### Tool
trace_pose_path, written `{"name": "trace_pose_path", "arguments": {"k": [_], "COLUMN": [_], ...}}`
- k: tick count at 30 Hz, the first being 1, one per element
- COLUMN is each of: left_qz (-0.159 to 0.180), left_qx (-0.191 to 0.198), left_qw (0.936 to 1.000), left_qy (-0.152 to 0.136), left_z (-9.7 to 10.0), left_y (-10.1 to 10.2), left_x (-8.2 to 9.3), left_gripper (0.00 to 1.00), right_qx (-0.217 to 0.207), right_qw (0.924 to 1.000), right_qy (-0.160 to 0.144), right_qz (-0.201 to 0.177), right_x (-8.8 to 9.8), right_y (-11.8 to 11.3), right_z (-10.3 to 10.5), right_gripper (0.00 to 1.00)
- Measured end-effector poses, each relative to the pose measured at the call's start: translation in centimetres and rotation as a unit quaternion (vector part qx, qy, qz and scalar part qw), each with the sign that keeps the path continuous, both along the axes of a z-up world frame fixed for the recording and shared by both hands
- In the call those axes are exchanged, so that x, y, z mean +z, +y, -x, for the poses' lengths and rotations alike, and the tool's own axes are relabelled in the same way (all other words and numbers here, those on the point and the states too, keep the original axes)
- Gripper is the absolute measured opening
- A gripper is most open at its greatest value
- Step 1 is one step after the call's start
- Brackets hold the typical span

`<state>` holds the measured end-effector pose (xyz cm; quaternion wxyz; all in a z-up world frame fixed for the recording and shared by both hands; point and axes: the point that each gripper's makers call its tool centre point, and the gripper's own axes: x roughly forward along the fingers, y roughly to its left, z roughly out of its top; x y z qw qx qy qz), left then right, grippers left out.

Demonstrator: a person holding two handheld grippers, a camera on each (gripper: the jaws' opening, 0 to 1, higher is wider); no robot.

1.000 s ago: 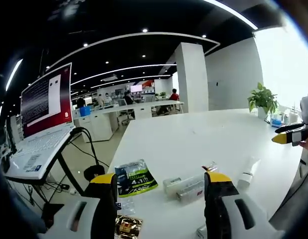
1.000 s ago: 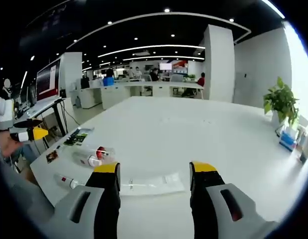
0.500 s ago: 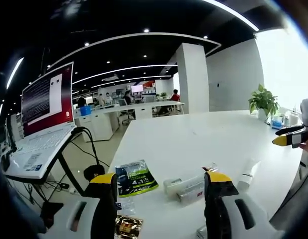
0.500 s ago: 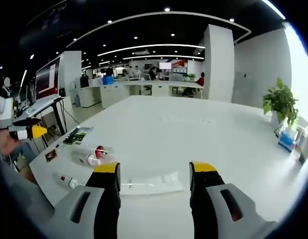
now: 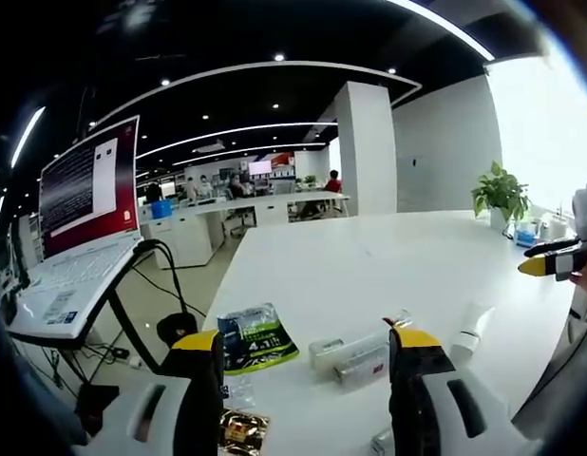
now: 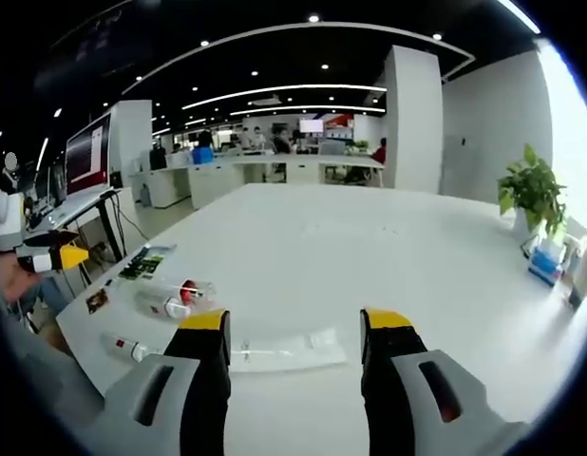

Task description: Arrange the skincare products in the storage area until every visible bottle or jar stands upright without overlapping.

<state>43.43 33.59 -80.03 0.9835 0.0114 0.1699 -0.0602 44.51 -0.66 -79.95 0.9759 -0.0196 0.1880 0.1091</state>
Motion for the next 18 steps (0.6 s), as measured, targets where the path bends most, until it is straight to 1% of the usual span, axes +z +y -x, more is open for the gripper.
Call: {"name": "trace_pose_path", "arguments": {"k": [10,14,18], "left_qz": [-0.001,-0.008,0.005], "left_qx": [-0.020,-0.028,-0.042], "left_qw": [0.9997,0.9994,0.9988], "left_qy": [0.012,0.016,0.022], "left_z": [0.0,0.1,0.1], "left_y": [-1.0,-1.3,-2.0], "left_x": [-0.3,-0.4,-0.6], "left_gripper": [0.70,0.68,0.67], "right_qx": [0.001,0.001,0.003], "right_qw": [1.0000,1.0000,1.0000], "right_qy": [-0.003,-0.002,0.000], "right_qz": [-0.004,-0.008,-0.008], "right_x": [0.3,0.3,0.3], "right_y": [0.0,0.0,0.1], "right_z": [-0.1,-0.1,0.0], "right_gripper": [0.51,0.51,0.51]}}
